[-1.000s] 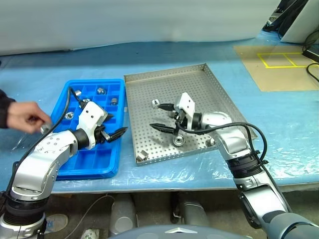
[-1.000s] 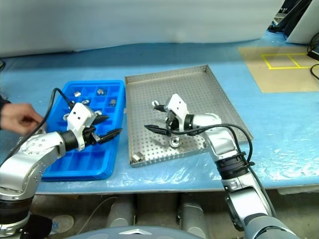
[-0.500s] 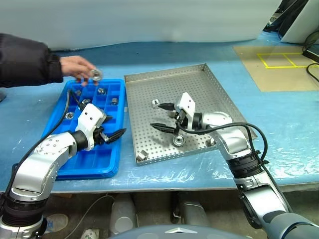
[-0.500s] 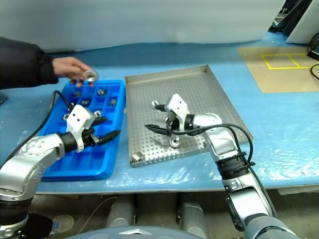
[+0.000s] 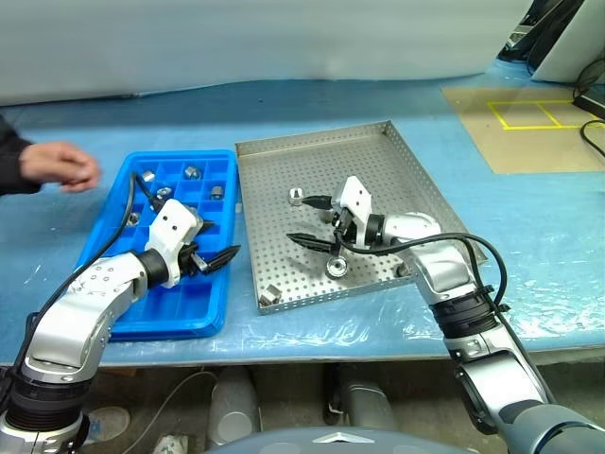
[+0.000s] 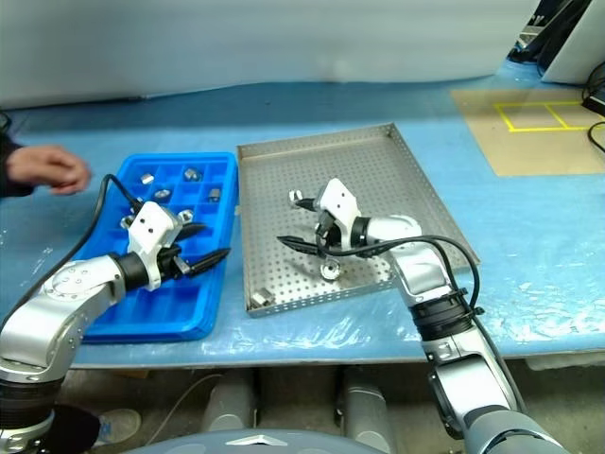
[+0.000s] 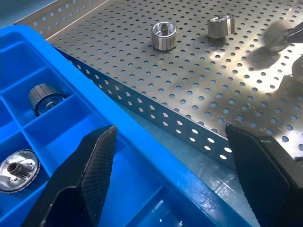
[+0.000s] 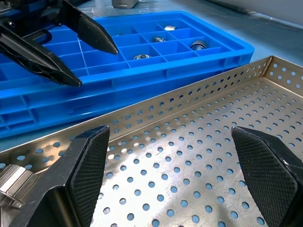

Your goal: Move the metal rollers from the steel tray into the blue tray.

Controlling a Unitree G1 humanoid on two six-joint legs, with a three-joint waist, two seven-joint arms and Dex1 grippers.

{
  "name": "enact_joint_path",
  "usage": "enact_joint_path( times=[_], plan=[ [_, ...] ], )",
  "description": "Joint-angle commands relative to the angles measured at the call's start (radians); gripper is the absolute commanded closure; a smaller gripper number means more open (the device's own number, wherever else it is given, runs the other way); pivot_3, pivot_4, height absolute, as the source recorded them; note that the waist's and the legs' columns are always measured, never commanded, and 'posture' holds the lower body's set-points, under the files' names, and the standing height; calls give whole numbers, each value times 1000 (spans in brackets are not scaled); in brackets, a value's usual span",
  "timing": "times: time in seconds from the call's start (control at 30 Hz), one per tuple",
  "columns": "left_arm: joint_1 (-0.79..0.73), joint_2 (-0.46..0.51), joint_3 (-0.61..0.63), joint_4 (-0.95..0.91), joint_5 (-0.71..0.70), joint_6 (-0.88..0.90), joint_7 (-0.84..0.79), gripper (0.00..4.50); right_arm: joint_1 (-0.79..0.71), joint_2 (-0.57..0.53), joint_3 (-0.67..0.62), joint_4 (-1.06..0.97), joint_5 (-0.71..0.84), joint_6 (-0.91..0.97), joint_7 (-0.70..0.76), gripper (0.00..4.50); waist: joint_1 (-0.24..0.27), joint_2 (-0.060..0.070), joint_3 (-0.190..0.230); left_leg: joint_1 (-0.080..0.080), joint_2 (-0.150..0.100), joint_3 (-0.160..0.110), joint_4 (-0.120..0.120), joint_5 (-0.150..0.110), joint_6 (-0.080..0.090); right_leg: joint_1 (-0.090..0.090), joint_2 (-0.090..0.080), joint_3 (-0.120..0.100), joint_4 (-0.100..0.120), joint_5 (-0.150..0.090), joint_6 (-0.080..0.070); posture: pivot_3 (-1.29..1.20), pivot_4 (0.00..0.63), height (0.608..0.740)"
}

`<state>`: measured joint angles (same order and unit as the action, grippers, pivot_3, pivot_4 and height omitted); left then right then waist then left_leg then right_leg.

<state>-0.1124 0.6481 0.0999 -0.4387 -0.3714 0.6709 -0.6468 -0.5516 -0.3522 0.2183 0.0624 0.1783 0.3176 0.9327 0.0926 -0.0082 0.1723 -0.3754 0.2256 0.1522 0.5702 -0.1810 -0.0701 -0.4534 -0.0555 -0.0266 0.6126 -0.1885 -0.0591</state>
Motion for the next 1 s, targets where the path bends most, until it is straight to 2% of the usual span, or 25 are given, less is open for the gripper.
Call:
enact_joint_path(
  times=[0.03, 0.3, 0.53, 0.77, 1.0],
  plan=[
    [-21, 1, -15, -4, 7, -34, -7, 634, 1, -10, -7, -31, -2, -14, -12, 183, 0, 0, 0, 0, 0, 0, 0, 0, 0, 0, 0, 0, 0, 0, 0, 68, 150, 740],
    [-88, -11, -80, 46, 19, -58, -25, 634, 32, -34, -20, -68, 5, 4, -37, 183, -1, 0, 0, 1, 0, 0, 2, 0, 0, 0, 0, 1, 2, 0, 0, 9, 150, 740],
    [-208, -73, -156, 138, 51, -88, -28, 634, 59, -50, -43, -119, 14, 34, -76, 183, -9, 0, 0, 2, 0, 0, 3, 0, 0, 0, 0, 2, 5, 0, 0, -38, 150, 740],
    [-266, -121, -217, 173, 66, -105, -47, 634, 103, -81, -73, -195, 32, 86, -104, 183, -25, 0, 0, 1, 0, 0, 4, 0, 0, 0, 0, 2, 5, 0, 0, -77, 150, 740],
    [-378, -191, -311, 224, 60, -91, -120, 634, 164, -187, -148, -298, 68, 170, -96, 183, -25, 0, 0, 1, -1, 0, 5, 0, 0, 1, 0, 2, 6, 0, 0, -163, 150, 740]
  ],
)
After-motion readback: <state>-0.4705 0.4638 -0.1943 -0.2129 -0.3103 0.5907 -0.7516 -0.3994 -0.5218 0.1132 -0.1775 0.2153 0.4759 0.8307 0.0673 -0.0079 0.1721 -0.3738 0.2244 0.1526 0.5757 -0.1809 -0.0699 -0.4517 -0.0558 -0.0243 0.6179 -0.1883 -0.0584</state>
